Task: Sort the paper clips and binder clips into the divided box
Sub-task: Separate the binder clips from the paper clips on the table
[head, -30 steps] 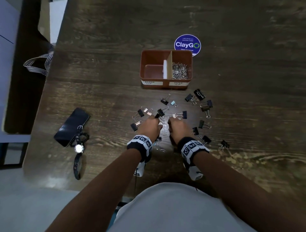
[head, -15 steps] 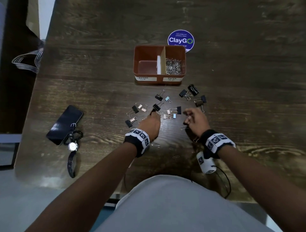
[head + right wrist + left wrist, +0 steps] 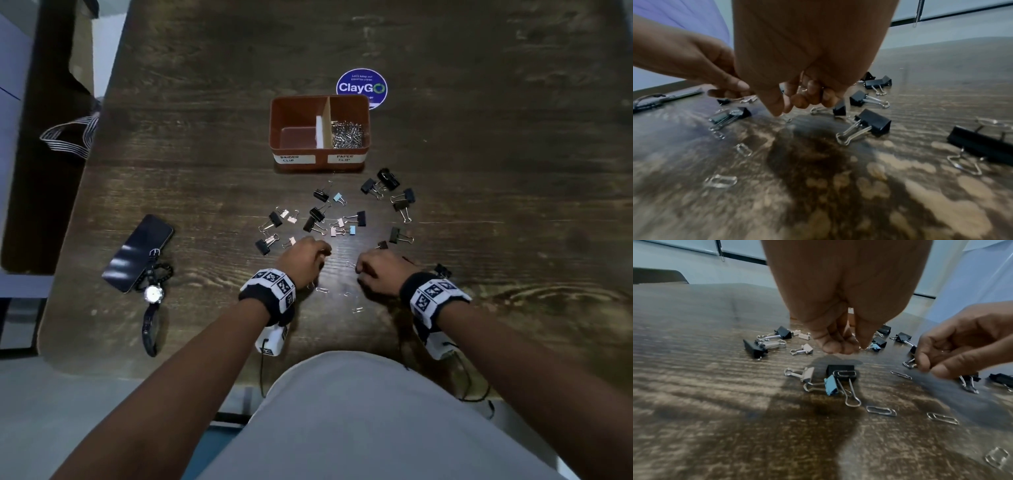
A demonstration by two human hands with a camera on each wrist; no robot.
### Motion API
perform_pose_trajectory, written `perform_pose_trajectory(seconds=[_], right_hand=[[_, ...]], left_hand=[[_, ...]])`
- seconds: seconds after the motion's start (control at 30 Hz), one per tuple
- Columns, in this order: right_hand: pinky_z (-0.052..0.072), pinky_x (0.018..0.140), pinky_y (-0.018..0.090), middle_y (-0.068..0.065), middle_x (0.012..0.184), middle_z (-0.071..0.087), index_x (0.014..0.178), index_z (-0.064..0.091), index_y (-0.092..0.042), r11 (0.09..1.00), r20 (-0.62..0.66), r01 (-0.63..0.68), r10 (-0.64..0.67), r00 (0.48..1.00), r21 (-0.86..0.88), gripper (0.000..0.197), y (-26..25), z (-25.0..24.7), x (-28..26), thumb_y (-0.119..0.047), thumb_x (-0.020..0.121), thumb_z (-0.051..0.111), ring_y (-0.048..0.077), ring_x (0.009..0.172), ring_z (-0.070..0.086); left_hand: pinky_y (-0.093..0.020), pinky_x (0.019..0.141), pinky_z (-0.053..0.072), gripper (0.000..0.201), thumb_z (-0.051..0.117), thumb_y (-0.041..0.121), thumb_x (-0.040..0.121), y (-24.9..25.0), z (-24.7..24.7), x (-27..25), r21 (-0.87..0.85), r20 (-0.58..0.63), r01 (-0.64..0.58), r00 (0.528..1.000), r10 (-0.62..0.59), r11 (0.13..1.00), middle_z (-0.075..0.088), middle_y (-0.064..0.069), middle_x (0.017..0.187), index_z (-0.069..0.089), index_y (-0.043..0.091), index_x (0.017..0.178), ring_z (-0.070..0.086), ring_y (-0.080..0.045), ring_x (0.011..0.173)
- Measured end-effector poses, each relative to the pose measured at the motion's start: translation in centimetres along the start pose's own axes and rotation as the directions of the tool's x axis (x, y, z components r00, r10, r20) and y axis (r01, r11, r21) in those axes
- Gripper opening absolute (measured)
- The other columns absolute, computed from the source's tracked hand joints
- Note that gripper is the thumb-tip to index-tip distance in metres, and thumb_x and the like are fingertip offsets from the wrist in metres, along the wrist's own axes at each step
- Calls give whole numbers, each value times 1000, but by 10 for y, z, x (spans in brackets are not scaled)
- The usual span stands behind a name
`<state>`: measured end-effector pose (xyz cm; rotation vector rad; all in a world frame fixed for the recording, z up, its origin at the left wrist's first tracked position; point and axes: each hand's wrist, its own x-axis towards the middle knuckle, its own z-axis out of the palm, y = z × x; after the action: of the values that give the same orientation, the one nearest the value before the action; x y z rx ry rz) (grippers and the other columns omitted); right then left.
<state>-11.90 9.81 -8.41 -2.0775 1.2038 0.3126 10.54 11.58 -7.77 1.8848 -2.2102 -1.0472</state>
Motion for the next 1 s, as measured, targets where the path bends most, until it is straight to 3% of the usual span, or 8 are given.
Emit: perform_pose_trajectory(seconds=[0.13, 0.27, 0.37, 0.5, 0.63, 0.73, 0.87, 1.0], right_hand=[[47, 84, 36, -2, 105, 54, 105, 58, -27, 999, 98, 39, -38, 994, -14, 26, -8, 22, -15, -43, 86, 62, 17, 97, 53], [43, 84, 33, 6, 109, 55, 111, 59, -18, 995, -41, -41, 45, 998, 94, 30, -10, 39, -21, -35, 87, 64, 24, 102, 54], [45, 87, 35, 5, 108, 56, 106, 60, -19, 986, -84, -85, 98, 992, 145, 27, -17, 47, -18, -34, 85, 67, 23, 100, 54], [40, 75, 26, 4, 105, 57, 88, 63, -15, 990, -148, -52, 72, 986, 132, 8, -30, 52, -15, -17, 83, 68, 22, 93, 57], [45, 67, 34, 5, 87, 49, 78, 54, -12, 987, -149, -38, 61, 987, 154, 11, -32, 59, -19, -3, 84, 55, 21, 75, 50], [38, 59, 33, 5, 80, 45, 83, 43, -15, 977, -173, -23, 61, 983, 212, 20, -28, 58, -28, 5, 85, 44, 22, 70, 46], [46, 62, 38, 6, 77, 56, 87, 40, -21, 914, -112, -102, 158, 981, 392, 32, -6, 44, -34, 10, 79, 36, 23, 69, 54], [46, 65, 34, 2, 79, 56, 107, 49, -15, 887, -60, -94, 136, 989, 451, 28, 7, 31, -41, 4, 89, 37, 20, 72, 56]], left_hand=[[-25, 77, 38, 27, 49, 20, 98, 20, 18, 7, 111, -13, -80, 997, 82, 991, 56, -4, 117, 62, 20, 122, 58, -21, 100], [-38, 73, 51, 26, 56, 19, 93, 43, 39, 17, 227, 54, -123, 992, 113, 966, 50, -9, 114, 60, 18, 119, 58, -29, 95], [-42, 68, 51, 27, 61, 14, 87, 55, 44, 21, 334, 80, -117, 992, 96, 935, 48, -11, 115, 57, 13, 114, 56, -30, 98], [-45, 76, 53, 19, 55, 4, 89, 61, 41, 23, 404, 114, -142, 988, 104, 904, 51, -13, 113, 61, 3, 107, 57, -31, 100], [-44, 84, 52, 28, 53, 1, 87, 60, 42, 23, 438, 188, -188, 975, 115, 879, 49, -17, 118, 54, -1, 115, 54, -32, 104], [-44, 85, 49, 27, 51, 7, 89, 60, 33, 20, 383, 191, -184, 974, 117, 905, 53, -19, 114, 48, 1, 116, 53, -34, 104], [-37, 71, 41, 23, 52, 3, 90, 51, 15, 7, 283, 63, -127, 992, 113, 951, 64, -20, 96, 49, 1, 112, 59, -35, 88], [-33, 64, 48, 41, 52, -7, 86, 31, 8, -4, 48, 61, -28, 998, 25, 998, 61, -3, 80, 45, 10, 122, 59, -21, 70]])
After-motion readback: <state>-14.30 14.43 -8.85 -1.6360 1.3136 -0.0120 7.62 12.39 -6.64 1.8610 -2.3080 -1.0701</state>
